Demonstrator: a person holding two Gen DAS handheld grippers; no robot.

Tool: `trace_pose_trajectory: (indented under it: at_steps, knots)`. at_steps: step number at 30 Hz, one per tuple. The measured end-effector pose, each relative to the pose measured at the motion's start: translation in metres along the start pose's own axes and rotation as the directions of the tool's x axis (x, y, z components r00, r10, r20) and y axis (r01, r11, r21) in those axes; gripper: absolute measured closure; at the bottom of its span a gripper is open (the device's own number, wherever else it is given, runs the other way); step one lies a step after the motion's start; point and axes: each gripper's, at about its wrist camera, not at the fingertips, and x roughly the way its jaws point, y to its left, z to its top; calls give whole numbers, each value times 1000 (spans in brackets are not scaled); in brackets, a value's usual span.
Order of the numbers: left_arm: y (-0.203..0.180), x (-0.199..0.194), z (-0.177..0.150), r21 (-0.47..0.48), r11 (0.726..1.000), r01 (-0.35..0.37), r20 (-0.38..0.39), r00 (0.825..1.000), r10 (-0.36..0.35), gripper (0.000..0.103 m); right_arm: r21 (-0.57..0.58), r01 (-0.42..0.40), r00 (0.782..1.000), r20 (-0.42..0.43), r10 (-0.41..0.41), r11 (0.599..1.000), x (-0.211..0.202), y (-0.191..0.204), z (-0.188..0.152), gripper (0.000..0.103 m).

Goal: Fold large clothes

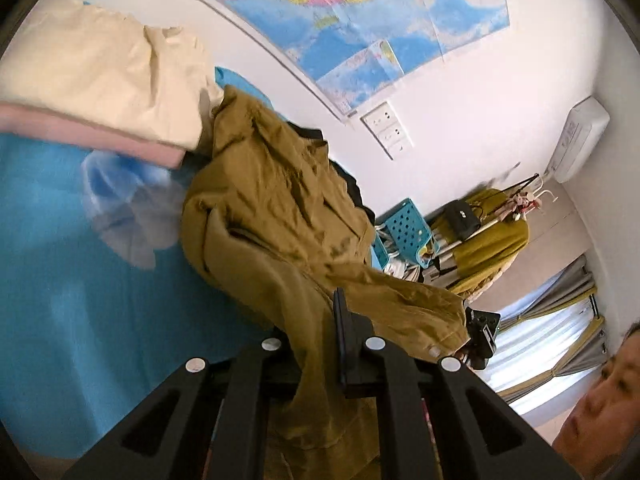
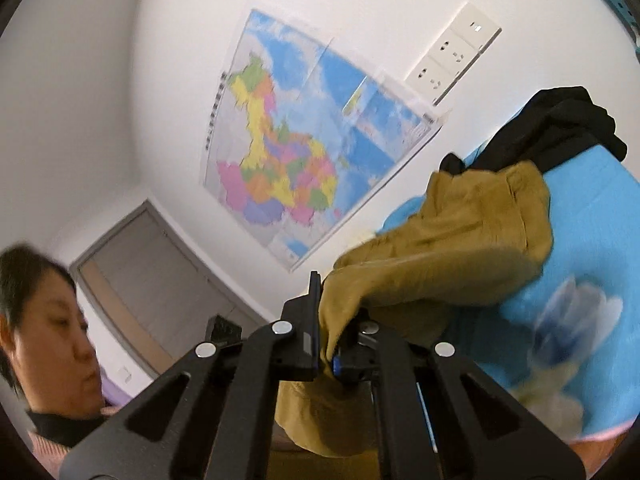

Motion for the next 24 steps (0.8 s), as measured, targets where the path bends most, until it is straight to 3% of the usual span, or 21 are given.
trace_pose_trajectory:
  at_steps: [24]
  knots:
    - [-25, 46, 138, 46, 990, -133, 7, 991, 133, 93, 61, 126, 992, -15, -125, 990, 88, -44, 118, 98]
